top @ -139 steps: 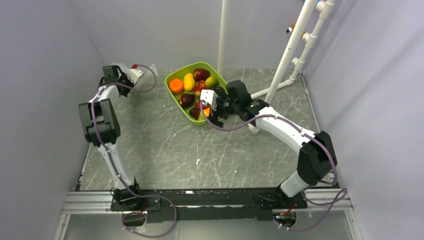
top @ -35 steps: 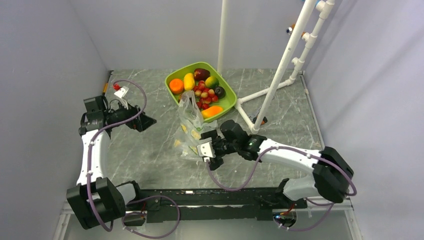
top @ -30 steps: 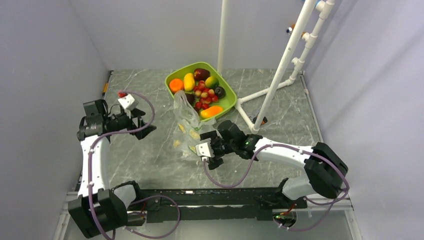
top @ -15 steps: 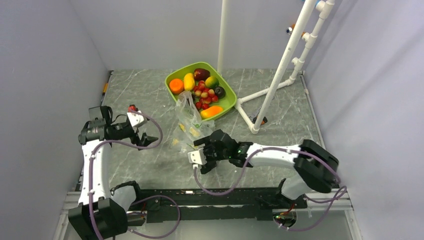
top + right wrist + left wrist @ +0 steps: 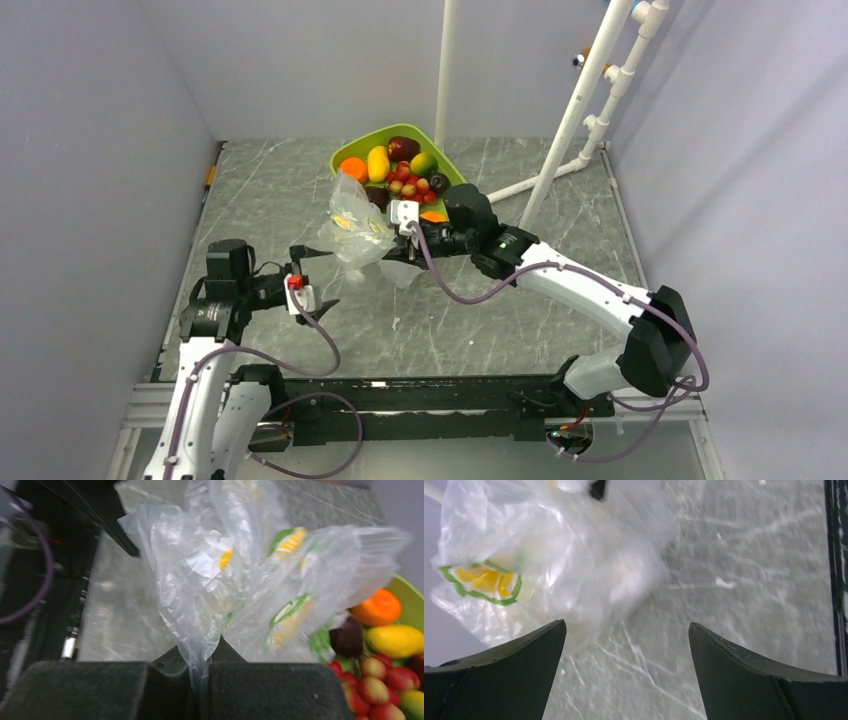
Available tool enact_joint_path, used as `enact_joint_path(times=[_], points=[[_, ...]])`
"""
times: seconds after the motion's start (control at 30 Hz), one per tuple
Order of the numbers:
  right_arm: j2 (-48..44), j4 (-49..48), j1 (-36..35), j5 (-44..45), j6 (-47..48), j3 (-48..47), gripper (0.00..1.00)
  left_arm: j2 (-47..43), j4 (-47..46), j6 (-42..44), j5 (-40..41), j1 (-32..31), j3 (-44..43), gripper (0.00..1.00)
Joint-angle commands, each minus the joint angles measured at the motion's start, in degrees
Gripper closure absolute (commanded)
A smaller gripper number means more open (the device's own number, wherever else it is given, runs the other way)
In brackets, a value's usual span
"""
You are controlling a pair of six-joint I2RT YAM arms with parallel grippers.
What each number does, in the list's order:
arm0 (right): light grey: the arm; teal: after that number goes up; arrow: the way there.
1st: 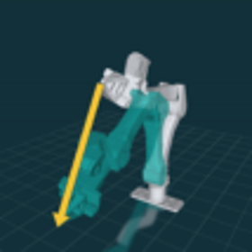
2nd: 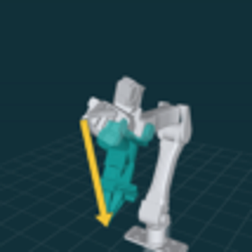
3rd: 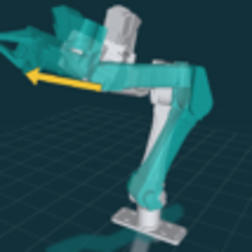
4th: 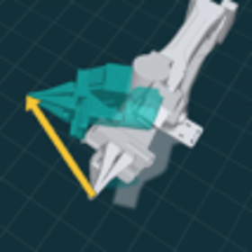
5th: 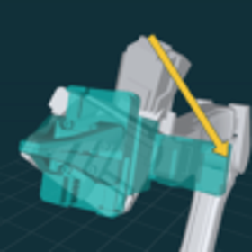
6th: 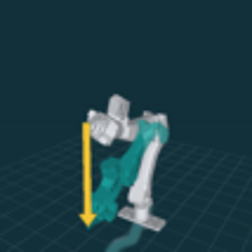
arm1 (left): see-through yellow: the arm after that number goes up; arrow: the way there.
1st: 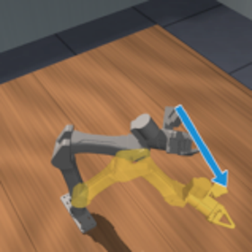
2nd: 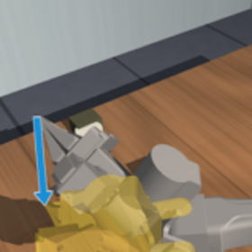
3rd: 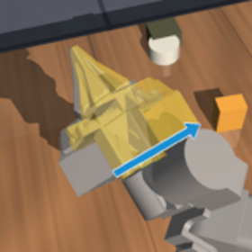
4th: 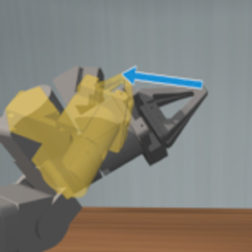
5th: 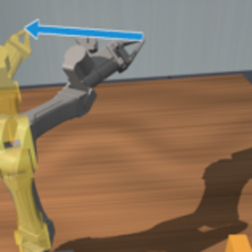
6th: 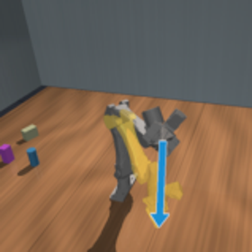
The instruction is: Place the fake fruits into the plastic bag and tie a complex knot
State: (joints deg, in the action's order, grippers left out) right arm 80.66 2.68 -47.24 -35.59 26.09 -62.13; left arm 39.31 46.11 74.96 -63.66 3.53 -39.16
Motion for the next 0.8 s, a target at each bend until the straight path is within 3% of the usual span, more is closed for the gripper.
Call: enact_joint_path(times=[0.0,0.1,0.23,0.33,0.43,0.53,0.57,0.77], points=[[0.4,6.9,0.2,-7.4,-10.3,-4.6,1.00,-0.4,-28.8,-30.4,5.1,-8.1,-1.4,0.00],[1.7,5.1,1.8,-7.3,-17.8,-6.2,1.00,0.0,-39.0,-49.6,12.2,-12.5,-0.6,0.00],[1.5,-0.8,3.7,-13.0,-29.8,-5.5,1.00,-2.6,-48.7,-55.6,25.0,-18.6,4.3,0.01],[1.0,-2.4,3.8,-17.2,-32.6,-5.1,1.00,1.7,-46.5,-59.6,26.9,-19.2,1.1,0.02],[-0.5,-1.5,4.7,-19.2,-31.5,-5.1,1.00,7.4,-37.4,-62.8,27.6,-16.7,-4.1,0.42],[-2.6,1.7,7.5,-20.5,-30.7,-3.8,1.00,9.8,-34.5,-63.2,16.4,-4.9,-4.9,0.93],[-3.3,3.2,8.4,-20.8,-30.1,-3.5,1.00,10.1,-33.9,-62.6,14.2,-0.8,-5.0,1.00],[-6.2,9.8,12.6,-21.2,-25.1,-2.1,1.00,12.5,-17.7,-46.3,-1.3,15.1,-10.7,1.00]])
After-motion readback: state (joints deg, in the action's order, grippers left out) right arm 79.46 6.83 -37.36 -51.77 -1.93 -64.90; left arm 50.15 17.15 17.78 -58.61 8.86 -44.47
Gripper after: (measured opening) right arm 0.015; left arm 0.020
